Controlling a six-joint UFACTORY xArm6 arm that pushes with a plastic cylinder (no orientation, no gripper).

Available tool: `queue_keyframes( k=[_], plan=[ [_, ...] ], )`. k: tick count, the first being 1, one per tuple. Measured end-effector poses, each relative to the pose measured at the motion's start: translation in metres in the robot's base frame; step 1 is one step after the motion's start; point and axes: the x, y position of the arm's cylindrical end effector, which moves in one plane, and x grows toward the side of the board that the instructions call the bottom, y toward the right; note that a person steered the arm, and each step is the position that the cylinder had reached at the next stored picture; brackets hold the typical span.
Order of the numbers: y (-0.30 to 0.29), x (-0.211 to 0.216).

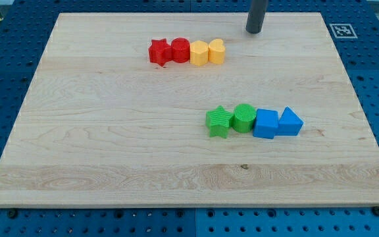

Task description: Separate the yellow blocks

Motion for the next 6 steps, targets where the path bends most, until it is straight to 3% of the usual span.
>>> queue_keyframes(
  k=[2,3,6],
  plan=[
    [-0.096,-0.002],
    [-0.110,0.011],
    [-0.064,0.114]
  ],
)
